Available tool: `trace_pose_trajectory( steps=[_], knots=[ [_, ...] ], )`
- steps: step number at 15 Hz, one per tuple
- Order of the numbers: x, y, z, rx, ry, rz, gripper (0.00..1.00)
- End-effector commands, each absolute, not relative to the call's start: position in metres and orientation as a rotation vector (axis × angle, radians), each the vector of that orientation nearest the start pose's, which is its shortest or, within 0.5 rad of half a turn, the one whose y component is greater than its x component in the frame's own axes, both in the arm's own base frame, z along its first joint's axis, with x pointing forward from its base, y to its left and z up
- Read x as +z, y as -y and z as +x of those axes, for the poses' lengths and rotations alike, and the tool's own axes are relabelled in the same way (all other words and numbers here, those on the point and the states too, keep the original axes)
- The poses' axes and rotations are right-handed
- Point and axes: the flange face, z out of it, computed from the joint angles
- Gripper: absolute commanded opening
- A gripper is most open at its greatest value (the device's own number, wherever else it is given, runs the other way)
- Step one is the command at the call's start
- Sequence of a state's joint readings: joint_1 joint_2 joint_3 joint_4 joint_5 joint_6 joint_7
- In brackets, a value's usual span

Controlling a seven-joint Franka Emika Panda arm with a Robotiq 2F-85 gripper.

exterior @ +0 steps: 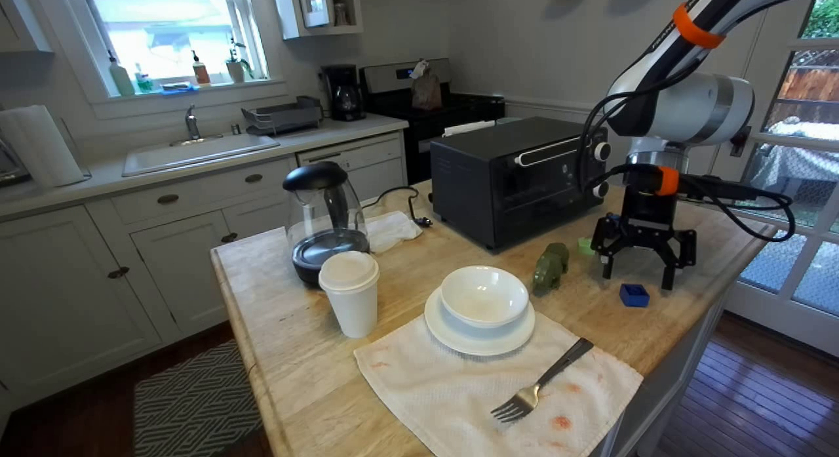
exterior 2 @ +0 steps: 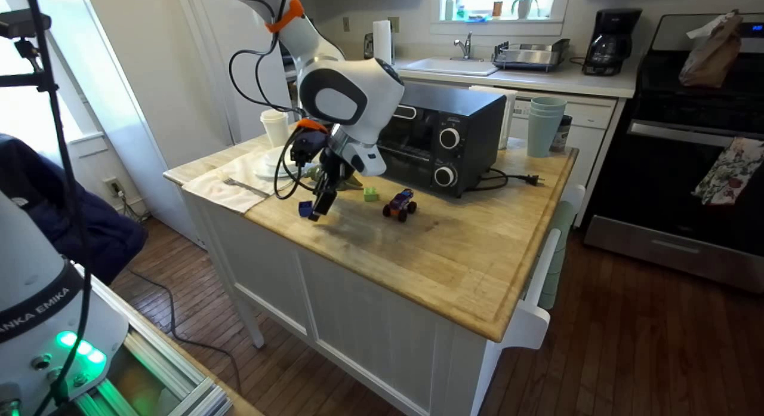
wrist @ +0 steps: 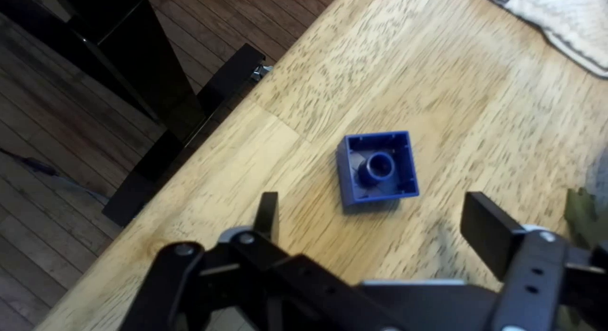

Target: Twist the block on the table

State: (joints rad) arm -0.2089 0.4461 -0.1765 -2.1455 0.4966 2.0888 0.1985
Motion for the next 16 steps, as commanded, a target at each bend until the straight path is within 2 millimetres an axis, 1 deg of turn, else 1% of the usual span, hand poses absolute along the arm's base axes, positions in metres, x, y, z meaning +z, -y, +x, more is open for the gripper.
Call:
trace_pose_trajectory(
  steps=[1,2,3,5,6,8,9,10,13,14,16],
  knots=[
    [0.16,0.179,0.493,0.667,-1.273,-2.382,0.87],
    [0.158,0.181,0.494,0.669,-1.28,-2.381,0.81],
    [0.156,0.181,0.495,0.674,-1.284,-2.379,0.73],
    [0.153,0.182,0.496,0.679,-1.291,-2.377,0.68],
    [0.154,0.182,0.496,0.686,-1.294,-2.373,0.78],
    [0.154,0.182,0.498,0.692,-1.298,-2.369,0.94],
    [0.153,0.182,0.498,0.694,-1.298,-2.367,0.98],
    [0.152,0.181,0.499,0.698,-1.295,-2.365,1.0],
    [0.148,0.177,0.498,0.725,-1.281,-2.359,1.0],
    [0.147,0.175,0.498,0.734,-1.276,-2.359,0.96],
    [0.148,0.174,0.498,0.745,-1.27,-2.355,0.82]
  ],
)
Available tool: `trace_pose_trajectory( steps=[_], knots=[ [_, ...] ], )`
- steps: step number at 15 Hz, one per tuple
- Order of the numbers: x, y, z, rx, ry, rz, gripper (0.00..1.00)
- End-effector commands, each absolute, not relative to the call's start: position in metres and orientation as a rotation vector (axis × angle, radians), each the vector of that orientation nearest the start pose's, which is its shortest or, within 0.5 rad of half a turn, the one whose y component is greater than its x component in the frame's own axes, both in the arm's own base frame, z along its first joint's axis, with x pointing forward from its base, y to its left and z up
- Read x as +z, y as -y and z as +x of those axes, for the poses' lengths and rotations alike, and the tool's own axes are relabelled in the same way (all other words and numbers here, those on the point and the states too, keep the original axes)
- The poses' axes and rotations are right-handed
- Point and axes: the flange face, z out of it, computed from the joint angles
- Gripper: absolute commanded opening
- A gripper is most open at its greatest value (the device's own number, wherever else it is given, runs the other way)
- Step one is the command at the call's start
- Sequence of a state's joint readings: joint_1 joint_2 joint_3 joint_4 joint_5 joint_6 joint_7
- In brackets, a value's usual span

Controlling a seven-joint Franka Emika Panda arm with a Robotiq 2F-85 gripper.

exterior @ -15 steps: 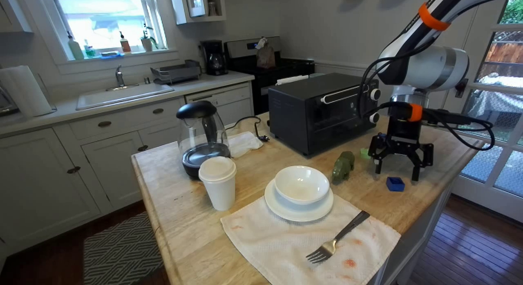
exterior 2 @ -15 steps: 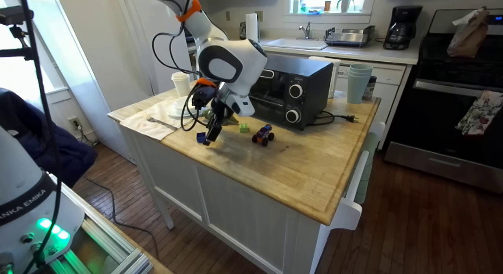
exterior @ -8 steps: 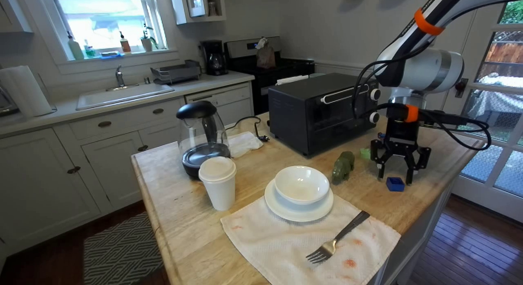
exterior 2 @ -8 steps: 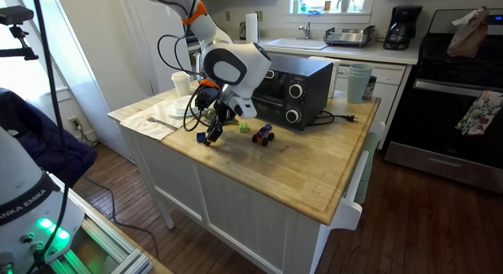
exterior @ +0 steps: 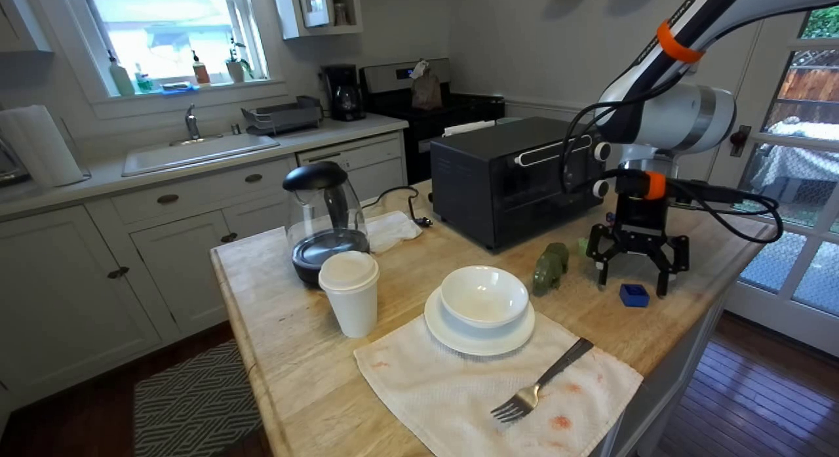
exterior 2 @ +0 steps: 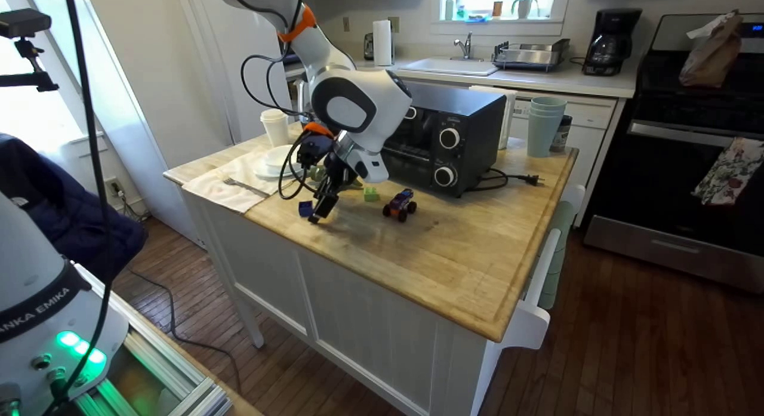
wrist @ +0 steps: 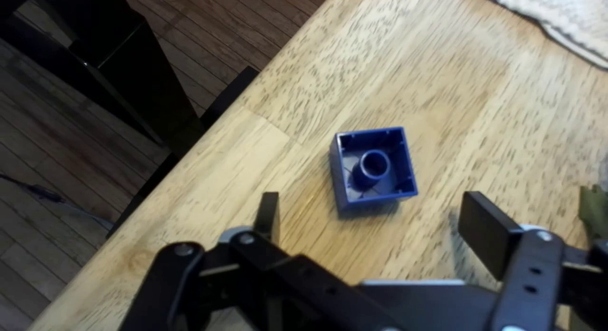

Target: Twist the block on the table

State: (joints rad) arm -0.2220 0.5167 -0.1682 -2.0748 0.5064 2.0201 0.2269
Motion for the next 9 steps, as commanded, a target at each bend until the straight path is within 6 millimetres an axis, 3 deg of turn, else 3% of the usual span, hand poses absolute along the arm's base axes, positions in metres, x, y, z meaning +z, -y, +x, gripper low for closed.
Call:
trace_pose_trajectory(
  steps=[1,3,9],
  knots=[
    [0.1489,0.174,0.4979,0.749,-1.267,-2.354,0.77],
    [0.1494,0.173,0.4971,0.76,-1.26,-2.351,0.54],
    [0.1513,0.1709,0.4947,0.759,-1.282,-2.356,0.14]
  ],
)
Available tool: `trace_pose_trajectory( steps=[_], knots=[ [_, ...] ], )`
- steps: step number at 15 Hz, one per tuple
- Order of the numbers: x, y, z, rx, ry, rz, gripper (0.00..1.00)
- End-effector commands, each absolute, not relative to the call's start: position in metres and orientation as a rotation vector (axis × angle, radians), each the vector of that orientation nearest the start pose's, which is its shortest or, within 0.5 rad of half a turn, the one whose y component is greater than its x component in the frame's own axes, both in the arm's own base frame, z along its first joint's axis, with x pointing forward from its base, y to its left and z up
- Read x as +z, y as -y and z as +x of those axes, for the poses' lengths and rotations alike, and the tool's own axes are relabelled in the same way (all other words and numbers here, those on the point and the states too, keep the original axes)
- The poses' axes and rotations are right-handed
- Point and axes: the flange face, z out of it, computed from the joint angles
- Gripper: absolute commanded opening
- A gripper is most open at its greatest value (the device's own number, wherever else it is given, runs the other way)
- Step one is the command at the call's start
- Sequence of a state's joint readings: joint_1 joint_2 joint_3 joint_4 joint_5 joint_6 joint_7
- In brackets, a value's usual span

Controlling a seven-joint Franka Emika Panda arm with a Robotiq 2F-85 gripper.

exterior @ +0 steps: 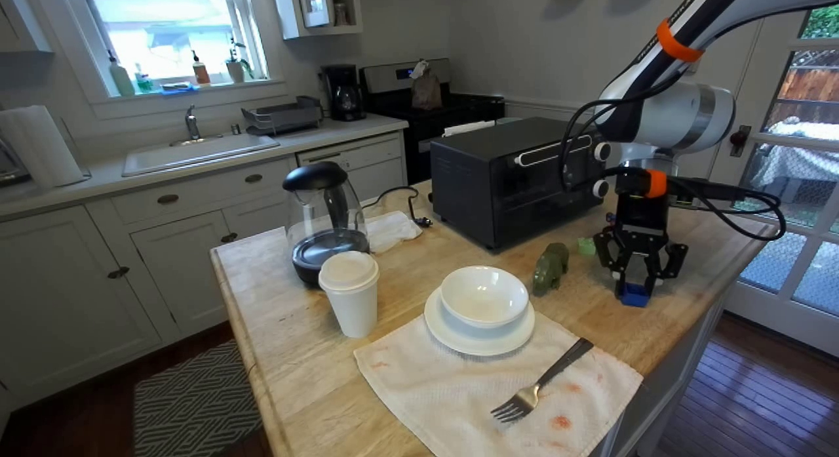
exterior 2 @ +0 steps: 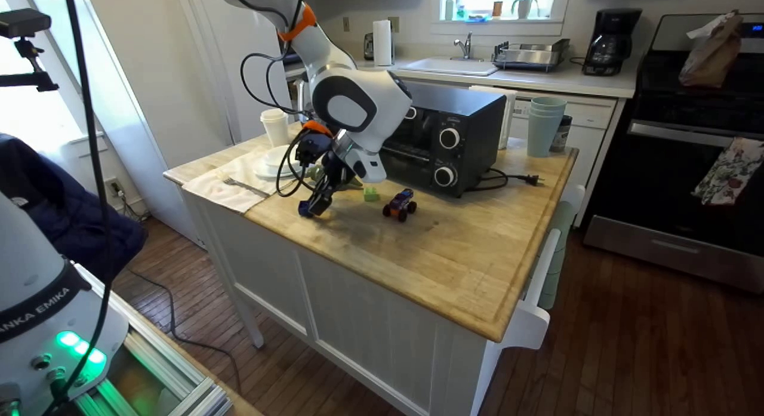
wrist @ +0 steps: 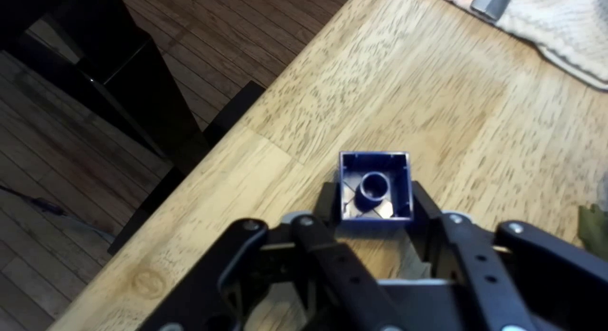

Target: Twist the block on the table

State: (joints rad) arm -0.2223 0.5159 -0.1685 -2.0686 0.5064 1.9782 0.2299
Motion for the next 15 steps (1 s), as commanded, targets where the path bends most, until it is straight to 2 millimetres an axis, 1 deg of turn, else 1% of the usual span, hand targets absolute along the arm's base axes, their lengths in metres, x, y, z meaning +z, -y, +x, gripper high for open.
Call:
trace_pose_trajectory(
  steps=[1,4,8,15],
  knots=[
    [0.155,0.17,0.494,0.747,-1.294,-2.362,0.13],
    [0.161,0.163,0.489,0.682,-1.342,-2.404,0.13],
    [0.173,0.154,0.482,0.518,-1.408,-2.49,0.13],
    [0.189,0.128,0.463,0.289,-1.469,-2.586,0.13]
  ],
)
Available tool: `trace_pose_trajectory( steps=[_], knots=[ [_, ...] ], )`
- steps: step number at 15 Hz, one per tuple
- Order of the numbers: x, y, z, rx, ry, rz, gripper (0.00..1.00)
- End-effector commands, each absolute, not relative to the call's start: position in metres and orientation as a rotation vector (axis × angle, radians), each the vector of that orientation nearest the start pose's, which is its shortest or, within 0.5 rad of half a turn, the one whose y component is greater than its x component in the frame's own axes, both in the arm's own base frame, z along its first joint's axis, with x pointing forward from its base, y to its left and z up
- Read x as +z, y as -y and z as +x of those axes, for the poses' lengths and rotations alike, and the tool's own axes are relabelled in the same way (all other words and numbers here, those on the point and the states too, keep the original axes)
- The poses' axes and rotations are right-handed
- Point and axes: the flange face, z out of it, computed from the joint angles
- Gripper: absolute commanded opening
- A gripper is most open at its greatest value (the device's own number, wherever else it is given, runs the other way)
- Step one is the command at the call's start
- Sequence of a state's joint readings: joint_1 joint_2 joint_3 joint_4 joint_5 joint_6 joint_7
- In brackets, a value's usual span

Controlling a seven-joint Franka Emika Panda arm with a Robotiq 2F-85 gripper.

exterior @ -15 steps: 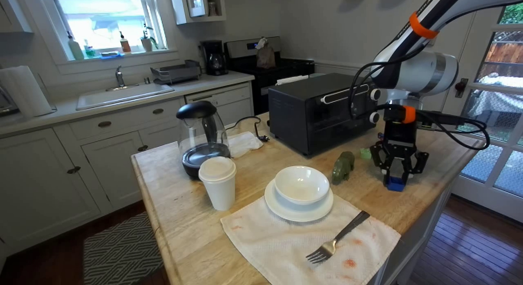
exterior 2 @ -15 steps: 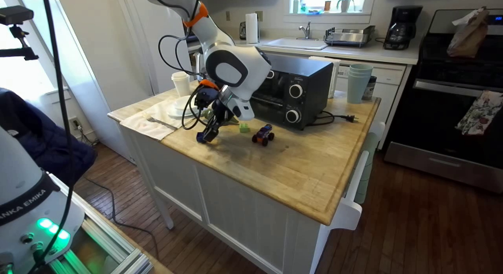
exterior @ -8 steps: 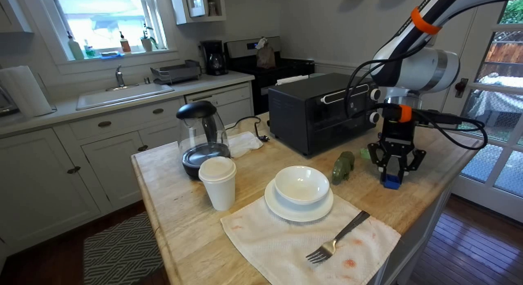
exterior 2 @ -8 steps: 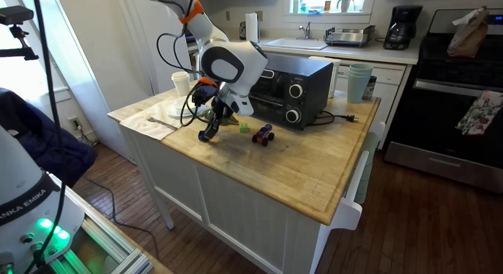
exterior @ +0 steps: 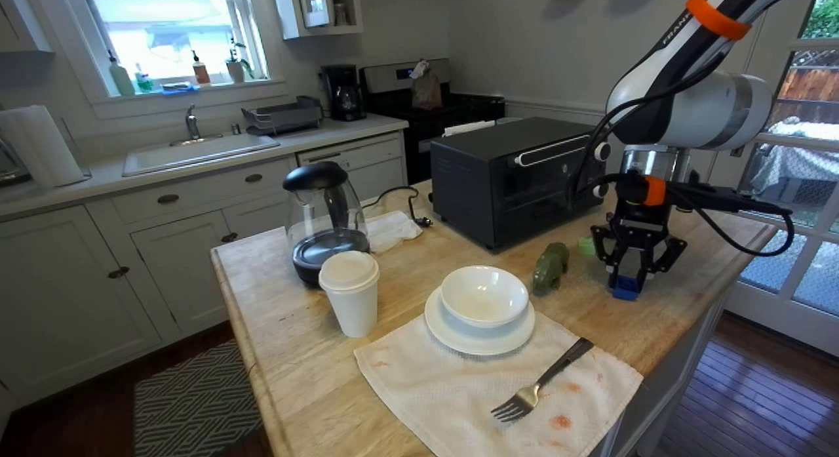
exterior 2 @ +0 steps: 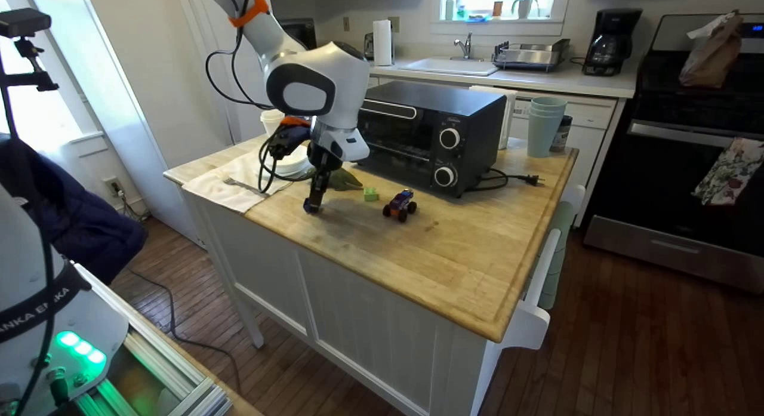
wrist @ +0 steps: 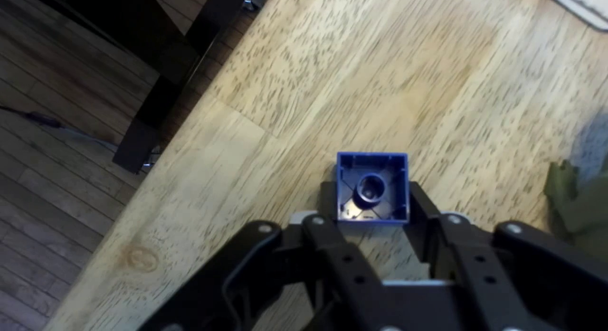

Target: Twist the block on the table

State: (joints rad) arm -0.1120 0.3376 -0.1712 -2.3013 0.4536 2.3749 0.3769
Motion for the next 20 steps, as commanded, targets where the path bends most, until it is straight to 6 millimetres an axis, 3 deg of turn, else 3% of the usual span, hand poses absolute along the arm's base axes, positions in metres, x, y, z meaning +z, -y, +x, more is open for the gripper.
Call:
trace_pose_trajectory(
  steps=[1,11,20],
  knots=[
    [0.191,0.125,0.461,0.255,-1.475,-2.602,0.13],
    [0.198,0.097,0.434,-0.207,-1.519,-2.738,0.13],
    [0.195,0.123,0.432,-0.567,-1.637,-2.794,0.13]
  ],
)
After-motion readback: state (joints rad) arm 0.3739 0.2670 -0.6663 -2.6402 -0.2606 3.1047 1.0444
